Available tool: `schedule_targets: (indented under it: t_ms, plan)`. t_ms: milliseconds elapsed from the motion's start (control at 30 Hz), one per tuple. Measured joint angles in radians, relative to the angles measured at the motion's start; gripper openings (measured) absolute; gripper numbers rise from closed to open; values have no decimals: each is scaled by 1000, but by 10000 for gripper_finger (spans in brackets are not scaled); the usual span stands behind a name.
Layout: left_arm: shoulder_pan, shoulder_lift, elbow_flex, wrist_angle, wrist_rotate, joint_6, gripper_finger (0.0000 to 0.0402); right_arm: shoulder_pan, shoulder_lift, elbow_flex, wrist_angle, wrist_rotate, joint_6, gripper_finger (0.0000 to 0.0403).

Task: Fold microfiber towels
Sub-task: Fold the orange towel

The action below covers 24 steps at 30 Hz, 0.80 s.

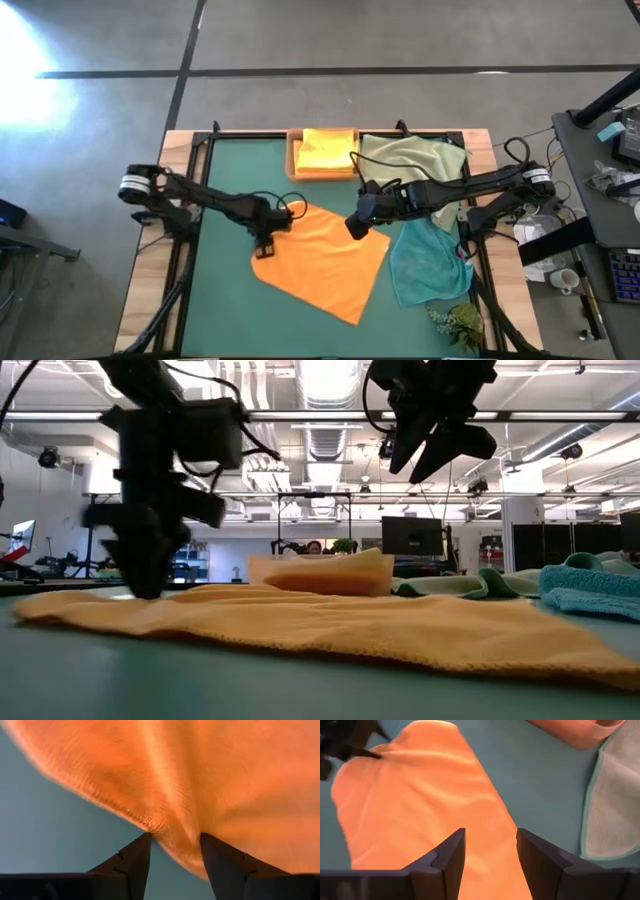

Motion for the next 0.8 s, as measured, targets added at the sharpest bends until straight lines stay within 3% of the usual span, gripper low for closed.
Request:
schedule_targets:
  t_ms: [300, 567, 800]
  plan:
    - [-90, -304, -50, -1, -2, 46, 160, 28, 0, 0, 5, -133, 120, 166]
    - [-244, -532, -113, 4, -45, 59, 160, 147, 10, -3, 41, -114, 146, 166]
    - [-443, -578, -198, 20, -135, 21, 160, 258, 41, -6, 176, 9, 165, 166]
